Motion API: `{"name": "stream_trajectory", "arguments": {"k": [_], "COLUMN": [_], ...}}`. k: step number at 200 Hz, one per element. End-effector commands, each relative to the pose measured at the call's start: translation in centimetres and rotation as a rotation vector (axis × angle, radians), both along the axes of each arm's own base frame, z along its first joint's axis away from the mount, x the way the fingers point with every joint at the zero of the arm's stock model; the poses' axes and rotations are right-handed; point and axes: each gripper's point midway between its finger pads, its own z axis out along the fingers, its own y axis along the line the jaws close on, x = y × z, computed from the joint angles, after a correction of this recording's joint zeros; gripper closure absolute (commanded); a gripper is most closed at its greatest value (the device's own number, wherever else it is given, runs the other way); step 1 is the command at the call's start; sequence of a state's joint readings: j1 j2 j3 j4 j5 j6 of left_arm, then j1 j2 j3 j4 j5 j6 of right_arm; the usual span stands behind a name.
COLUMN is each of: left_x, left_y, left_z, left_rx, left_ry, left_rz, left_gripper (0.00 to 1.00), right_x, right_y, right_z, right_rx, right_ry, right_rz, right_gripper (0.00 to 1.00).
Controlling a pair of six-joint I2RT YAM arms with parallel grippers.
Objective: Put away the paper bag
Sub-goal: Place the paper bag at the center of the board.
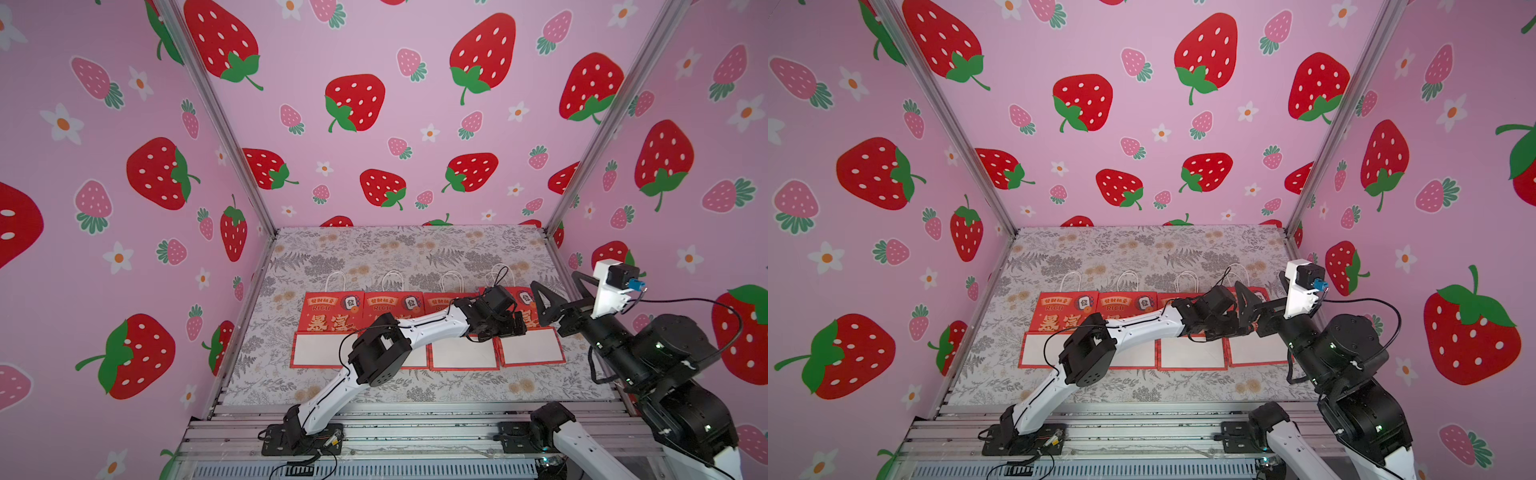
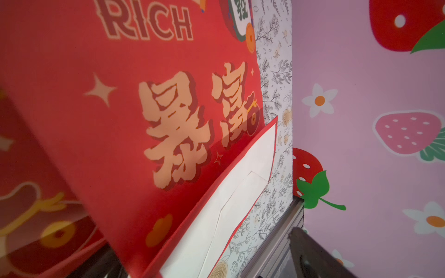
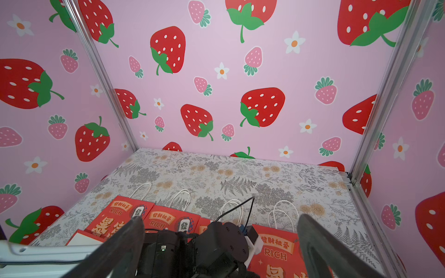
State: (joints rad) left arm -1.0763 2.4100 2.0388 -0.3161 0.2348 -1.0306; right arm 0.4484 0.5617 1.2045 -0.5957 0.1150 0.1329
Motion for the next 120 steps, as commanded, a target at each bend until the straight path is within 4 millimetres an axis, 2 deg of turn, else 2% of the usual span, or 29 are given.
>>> {"name": "stream_trajectory", "arguments": {"k": [1, 44, 92, 120], "left_x": [0.0, 0.1, -0.1, 0.3], "left_y": [0.7, 1.0, -0.6, 1.0], "left_z": [2.4, 2.9, 2.2, 1.5], "left_rx": [0.014, 0.055, 0.030, 0.104], "left_ry": [-0.056, -0.079, -0.043, -0.070], "left_rz": [-0.021, -0.059, -0.094, -0.076], "left_gripper": [0.01, 0.01, 0.01, 0.01], "right_x": [-0.3, -0.7, -0.8, -0.9], "right_y": [-0.4, -0.7, -0.8, -0.9], "right_z": [0.6, 0.9, 0.8, 0.8], "right_rx": [-0.001, 0.004, 0.002, 0.000], "right_ry": [-0.025, -0.036, -0.035, -0.037], "right_rz": [-0.014, -0.017, -0.019, -0.024], "right_gripper": [0.01, 0.01, 0.01, 0.01]}}
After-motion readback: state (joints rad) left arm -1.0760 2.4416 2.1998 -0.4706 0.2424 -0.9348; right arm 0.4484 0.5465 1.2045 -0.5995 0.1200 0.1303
